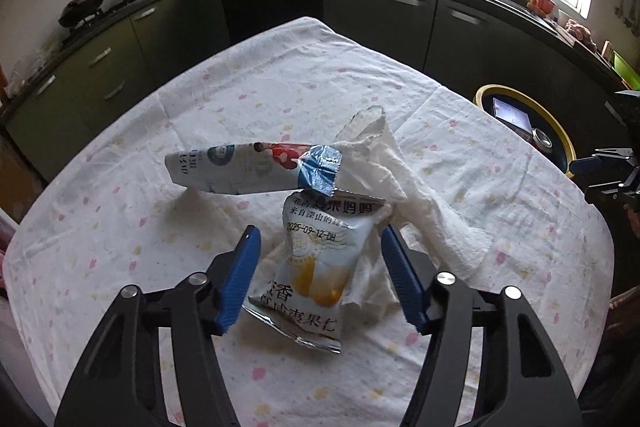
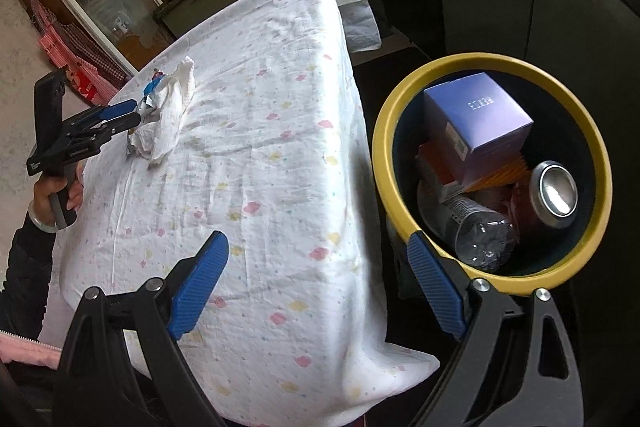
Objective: Collect trash
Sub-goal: 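Lower the left gripper onto the snack wrapper and grasp it, then lift the wrapper, carry it over the bin, open the left gripper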
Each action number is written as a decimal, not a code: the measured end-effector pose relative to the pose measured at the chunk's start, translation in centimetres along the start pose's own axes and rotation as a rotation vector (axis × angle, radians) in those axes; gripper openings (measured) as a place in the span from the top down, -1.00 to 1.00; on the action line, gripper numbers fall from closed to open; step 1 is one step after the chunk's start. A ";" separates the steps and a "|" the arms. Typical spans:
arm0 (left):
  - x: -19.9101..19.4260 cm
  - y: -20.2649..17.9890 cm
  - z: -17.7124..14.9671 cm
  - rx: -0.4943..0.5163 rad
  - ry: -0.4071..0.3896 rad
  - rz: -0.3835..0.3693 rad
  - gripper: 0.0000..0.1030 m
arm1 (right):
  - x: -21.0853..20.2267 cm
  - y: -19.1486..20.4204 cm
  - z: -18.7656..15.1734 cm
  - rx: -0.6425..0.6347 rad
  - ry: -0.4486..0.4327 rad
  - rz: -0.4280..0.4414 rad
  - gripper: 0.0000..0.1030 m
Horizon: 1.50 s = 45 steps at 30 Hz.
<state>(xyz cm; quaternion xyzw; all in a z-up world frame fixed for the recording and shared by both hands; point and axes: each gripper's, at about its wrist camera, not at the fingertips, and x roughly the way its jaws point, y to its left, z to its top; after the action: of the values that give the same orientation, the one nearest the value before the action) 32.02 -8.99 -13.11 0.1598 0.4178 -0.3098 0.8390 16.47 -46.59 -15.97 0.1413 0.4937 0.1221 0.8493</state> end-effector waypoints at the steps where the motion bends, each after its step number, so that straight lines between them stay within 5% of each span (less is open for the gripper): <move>1: 0.2 0.2 0.0 0.000 0.002 -0.007 -0.19 | 0.1 0.1 0.0 0.000 0.003 0.002 -0.68; 8: 0.8 0.6 -0.1 0.011 0.012 -0.035 -0.12 | 0.8 0.4 0.3 0.002 0.018 0.007 -0.68; 16: 0.6 0.3 -0.6 0.045 0.041 -0.021 0.30 | 0.4 0.7 0.3 0.010 0.003 0.019 -0.68; 28: -5.7 -0.6 -3.6 0.020 0.012 0.060 0.30 | -0.7 1.5 -0.2 0.000 -0.030 0.050 -0.68; 36: -9.8 -6.2 -2.1 0.070 -0.040 0.058 0.30 | -4.0 0.6 -0.8 0.019 -0.115 -0.024 -0.68; 45: -8.3 -16.9 4.1 0.223 -0.080 -0.119 0.30 | -8.9 -5.3 -2.8 0.141 -0.230 -0.165 -0.68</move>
<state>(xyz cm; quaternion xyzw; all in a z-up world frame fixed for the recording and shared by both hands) 19.67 -20.79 -4.18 0.2145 0.3559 -0.4096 0.8121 10.10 -54.28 -12.06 0.1727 0.4106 0.0000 0.8953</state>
